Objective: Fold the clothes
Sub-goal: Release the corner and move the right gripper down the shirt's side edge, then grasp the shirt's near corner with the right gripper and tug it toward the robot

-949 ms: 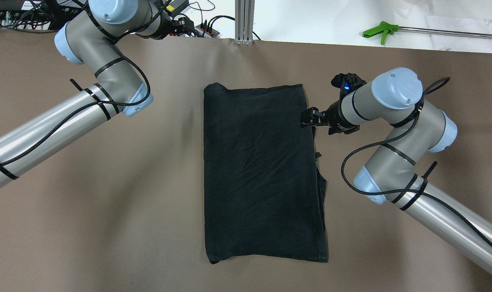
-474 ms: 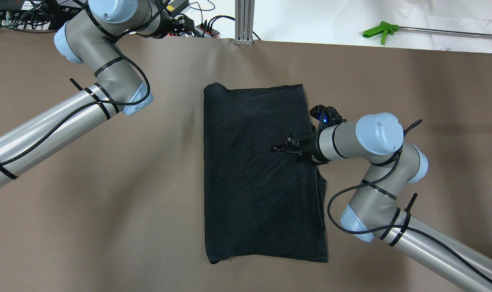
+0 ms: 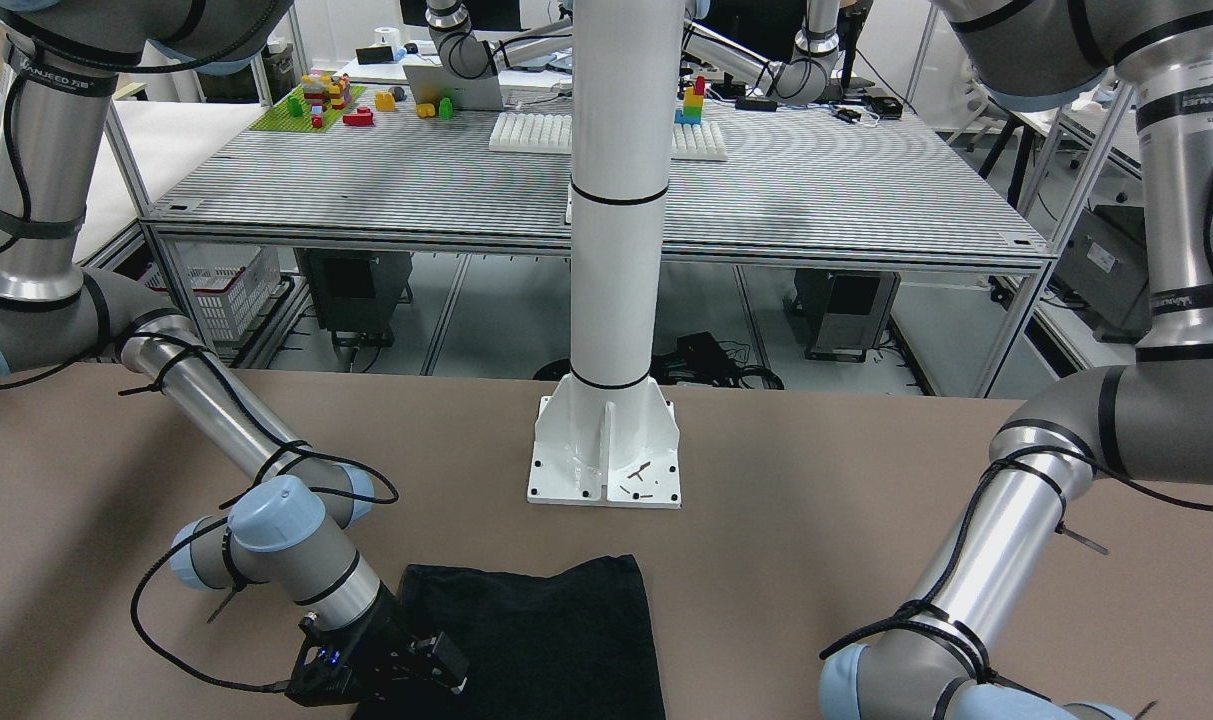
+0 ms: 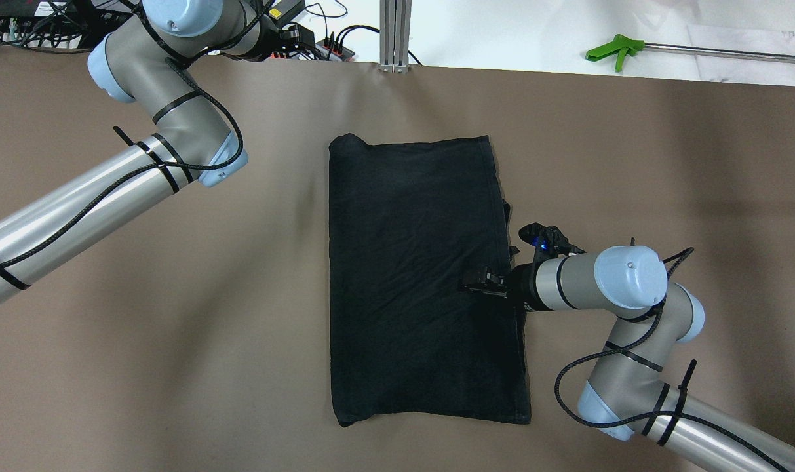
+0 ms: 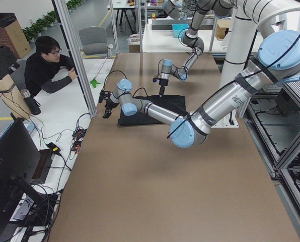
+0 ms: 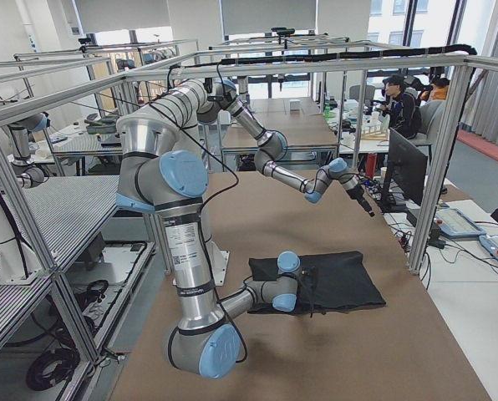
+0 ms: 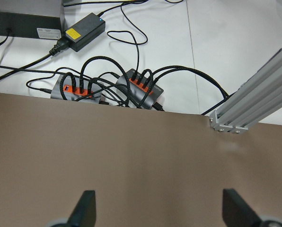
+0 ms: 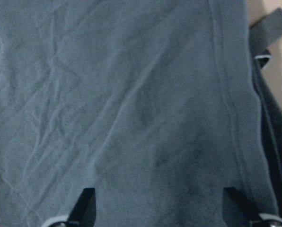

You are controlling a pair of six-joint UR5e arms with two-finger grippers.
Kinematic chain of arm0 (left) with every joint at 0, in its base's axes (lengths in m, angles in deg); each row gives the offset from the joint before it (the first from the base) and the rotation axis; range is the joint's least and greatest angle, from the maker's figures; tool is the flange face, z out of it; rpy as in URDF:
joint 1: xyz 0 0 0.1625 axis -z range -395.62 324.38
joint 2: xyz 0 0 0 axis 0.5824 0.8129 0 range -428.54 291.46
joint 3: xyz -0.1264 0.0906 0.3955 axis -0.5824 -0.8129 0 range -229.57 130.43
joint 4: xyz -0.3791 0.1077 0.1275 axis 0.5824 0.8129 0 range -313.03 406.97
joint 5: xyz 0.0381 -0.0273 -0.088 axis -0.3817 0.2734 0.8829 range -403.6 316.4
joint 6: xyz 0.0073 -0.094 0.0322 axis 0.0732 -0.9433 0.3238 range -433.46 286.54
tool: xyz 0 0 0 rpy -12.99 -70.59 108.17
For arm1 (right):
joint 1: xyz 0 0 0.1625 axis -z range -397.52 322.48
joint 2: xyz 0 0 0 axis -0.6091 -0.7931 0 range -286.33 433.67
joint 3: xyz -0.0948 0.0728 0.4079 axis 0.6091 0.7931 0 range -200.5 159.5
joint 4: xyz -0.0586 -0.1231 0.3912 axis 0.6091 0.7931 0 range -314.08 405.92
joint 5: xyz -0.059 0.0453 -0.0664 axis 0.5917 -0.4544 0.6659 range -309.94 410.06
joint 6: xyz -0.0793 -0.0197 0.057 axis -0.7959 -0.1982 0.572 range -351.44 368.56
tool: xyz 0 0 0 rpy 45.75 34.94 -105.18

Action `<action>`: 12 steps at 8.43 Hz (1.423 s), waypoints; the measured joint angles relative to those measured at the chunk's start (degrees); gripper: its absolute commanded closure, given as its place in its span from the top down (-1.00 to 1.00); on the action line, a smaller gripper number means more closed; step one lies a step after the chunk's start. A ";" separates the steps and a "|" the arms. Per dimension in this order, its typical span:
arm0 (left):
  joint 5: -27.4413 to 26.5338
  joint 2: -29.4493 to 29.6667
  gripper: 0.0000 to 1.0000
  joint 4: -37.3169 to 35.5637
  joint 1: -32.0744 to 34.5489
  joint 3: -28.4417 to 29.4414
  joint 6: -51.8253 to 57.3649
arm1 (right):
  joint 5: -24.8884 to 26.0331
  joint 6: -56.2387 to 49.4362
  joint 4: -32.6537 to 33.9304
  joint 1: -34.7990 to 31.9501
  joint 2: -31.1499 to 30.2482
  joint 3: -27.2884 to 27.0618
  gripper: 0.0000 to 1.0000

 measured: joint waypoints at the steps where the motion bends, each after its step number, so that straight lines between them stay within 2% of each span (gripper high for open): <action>1: -0.02 0.00 0.89 -0.04 -0.02 0.02 0.05 | 0.09 -0.13 -1.32 0.02 -1.67 0.01 0.89; 4: -0.10 0.00 0.89 -0.09 -0.07 0.07 0.14 | -1.50 0.29 -3.00 -1.50 -4.83 -2.44 0.89; 6: -0.11 0.00 0.89 -0.06 -0.06 0.08 0.18 | -2.15 6.31 -2.94 -1.91 -6.48 -7.25 0.89; 9: -0.16 -0.06 0.89 -0.01 -0.01 0.08 0.19 | -1.35 13.22 -2.97 -1.09 -9.89 -10.92 0.89; 10: -0.21 -0.12 0.89 -0.01 -0.03 0.08 0.19 | -0.42 13.94 -2.97 0.29 -10.90 -11.62 0.89; 12: -0.31 -0.22 0.89 -0.01 -0.08 0.12 0.24 | 5.28 15.11 -2.90 5.77 -11.77 -12.20 0.89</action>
